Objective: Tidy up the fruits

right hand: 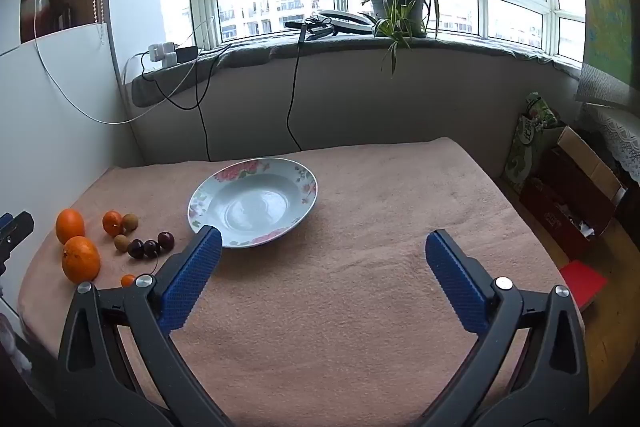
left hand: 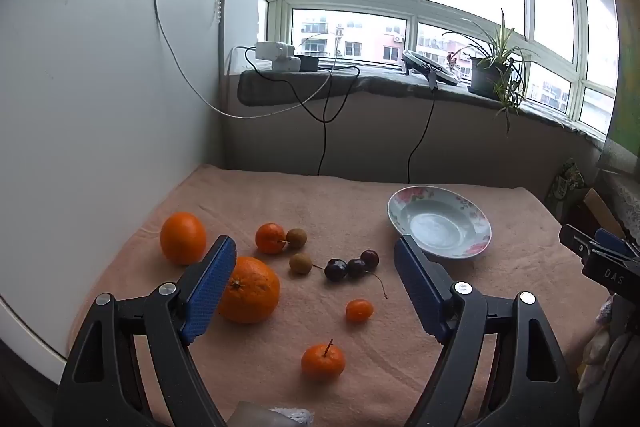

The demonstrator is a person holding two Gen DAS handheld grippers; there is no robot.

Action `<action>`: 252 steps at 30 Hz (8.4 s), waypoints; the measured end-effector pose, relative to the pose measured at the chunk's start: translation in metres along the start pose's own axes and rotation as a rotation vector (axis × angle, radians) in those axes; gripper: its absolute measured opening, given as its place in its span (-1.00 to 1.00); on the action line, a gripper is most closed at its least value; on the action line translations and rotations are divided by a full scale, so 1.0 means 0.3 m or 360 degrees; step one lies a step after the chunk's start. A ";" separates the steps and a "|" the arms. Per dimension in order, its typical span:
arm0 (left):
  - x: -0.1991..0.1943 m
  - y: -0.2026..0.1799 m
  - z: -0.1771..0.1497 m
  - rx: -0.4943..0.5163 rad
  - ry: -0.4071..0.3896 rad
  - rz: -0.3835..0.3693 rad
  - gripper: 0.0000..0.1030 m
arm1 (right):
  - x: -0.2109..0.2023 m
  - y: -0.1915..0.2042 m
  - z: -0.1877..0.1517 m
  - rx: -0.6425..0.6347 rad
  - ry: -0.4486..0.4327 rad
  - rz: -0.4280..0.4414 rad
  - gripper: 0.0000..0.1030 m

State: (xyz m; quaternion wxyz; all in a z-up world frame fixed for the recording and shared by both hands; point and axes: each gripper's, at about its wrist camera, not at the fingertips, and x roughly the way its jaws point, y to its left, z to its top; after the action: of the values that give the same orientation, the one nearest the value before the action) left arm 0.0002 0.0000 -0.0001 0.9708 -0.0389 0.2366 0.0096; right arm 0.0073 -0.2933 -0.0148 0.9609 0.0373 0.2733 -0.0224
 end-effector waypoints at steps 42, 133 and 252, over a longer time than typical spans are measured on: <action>0.012 -0.015 -0.005 0.0008 0.0028 -0.0019 0.58 | -0.010 0.012 0.005 0.0005 0.0032 0.0033 1.00; 0.041 0.189 -0.191 -0.0115 0.0304 0.0038 0.57 | 0.169 0.232 -0.067 -0.0180 0.0298 0.0553 1.00; 0.527 -0.313 -0.033 0.0170 0.0437 -0.0644 -0.31 | 0.525 0.140 0.041 -0.0335 0.0566 0.0565 -0.44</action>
State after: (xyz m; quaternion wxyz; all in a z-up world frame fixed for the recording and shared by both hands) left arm 0.1396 -0.0942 -0.0749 0.9124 -0.0350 0.3538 -0.2029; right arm 0.1503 -0.2562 -0.0850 0.8853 -0.0121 0.4279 0.1818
